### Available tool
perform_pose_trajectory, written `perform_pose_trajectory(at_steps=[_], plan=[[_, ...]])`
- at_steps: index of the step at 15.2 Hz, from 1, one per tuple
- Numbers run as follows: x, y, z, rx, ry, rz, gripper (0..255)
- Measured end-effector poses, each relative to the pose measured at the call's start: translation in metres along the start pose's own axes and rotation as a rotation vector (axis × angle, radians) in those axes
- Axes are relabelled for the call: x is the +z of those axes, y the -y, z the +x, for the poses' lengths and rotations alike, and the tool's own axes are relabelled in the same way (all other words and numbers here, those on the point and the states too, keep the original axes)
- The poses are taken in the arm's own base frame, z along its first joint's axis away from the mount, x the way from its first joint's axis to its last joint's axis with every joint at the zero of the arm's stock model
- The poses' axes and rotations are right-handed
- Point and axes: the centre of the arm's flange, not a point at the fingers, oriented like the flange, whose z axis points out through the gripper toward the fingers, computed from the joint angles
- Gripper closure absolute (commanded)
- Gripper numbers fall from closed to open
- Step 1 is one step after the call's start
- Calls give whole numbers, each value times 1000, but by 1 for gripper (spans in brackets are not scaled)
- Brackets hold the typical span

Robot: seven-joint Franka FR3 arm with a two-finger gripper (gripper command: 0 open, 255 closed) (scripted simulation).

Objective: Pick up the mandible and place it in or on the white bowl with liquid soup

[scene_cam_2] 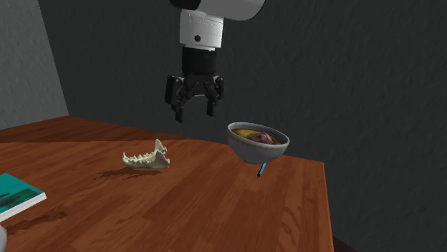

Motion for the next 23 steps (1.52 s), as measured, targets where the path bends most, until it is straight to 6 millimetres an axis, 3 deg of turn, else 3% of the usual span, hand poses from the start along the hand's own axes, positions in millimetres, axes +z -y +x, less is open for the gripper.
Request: perform_pose_trajectory(at_steps=[14, 23], plan=[[80, 14, 158, 5, -42, 37, 0], [123, 16, 166, 5, -44, 39, 0]])
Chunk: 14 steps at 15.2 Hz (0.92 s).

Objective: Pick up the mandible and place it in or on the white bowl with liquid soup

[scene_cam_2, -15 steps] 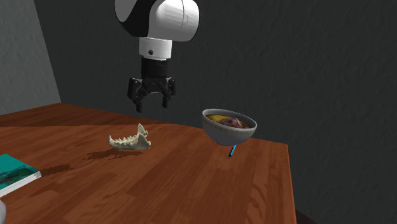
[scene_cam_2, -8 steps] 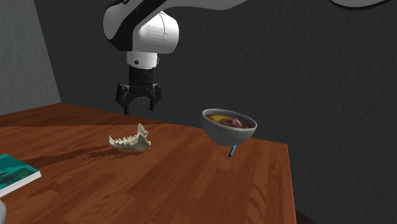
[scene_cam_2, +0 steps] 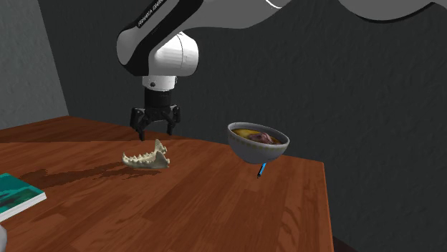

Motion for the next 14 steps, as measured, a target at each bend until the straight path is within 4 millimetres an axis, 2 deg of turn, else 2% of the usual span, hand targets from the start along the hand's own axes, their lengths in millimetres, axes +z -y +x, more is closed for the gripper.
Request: perform_pose_trajectory(at_steps=[5, 6, 14], plan=[[1, 0, 0, 0, -1, 0, 0], [1, 0, 0, 0, -1, 0, 255], [1, -1, 0, 0, -2, 0, 255]])
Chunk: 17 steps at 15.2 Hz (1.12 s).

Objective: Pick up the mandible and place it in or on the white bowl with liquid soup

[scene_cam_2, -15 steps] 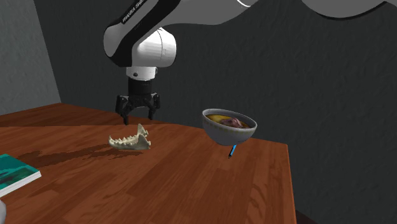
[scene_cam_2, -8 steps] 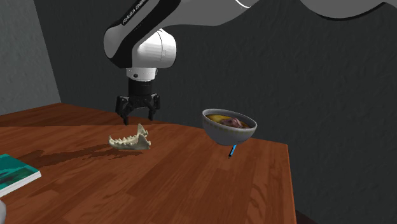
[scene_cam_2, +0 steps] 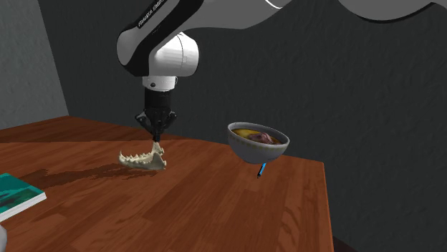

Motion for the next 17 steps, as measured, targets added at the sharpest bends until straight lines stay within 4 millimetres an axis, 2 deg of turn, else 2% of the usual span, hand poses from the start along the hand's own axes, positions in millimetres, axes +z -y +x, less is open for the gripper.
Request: perform_pose_trajectory(at_steps=[1, 2, 4, 8, 10, 11, 13, 17], plan=[[0, 0, 0, 0, 0, 0, 255], [0, 0, 0, 0, 0, 0, 0], [1, 6, -3, -52, -7, -6, 0], [9, 45, -38, -495, -62, -52, 0], [15, 58, -64, -727, -89, -76, 0], [19, 60, -72, -785, -96, -83, 0], [29, 61, -79, -830, -101, -88, 0], [50, 61, -76, -844, -103, -90, 0]])
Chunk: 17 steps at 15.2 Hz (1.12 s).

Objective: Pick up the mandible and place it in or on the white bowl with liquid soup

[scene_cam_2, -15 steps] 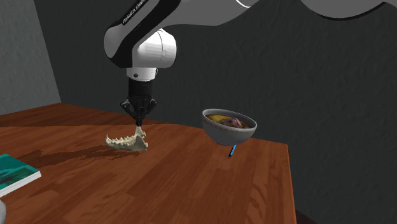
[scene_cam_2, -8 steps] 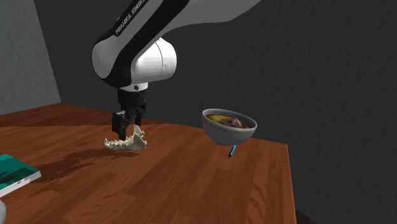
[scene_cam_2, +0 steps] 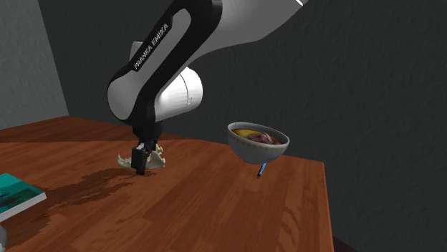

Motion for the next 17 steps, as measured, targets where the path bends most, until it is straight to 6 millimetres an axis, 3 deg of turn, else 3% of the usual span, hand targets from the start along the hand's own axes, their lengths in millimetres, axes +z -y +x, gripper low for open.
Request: perform_pose_trajectory(at_steps=[7, 8, 17], plan=[[8, 0, 0, -1, 0, 0, 0], [8, 0, 0, -1, 0, 0, 255], [8, 0, 0, -1, 0, -1, 255]])
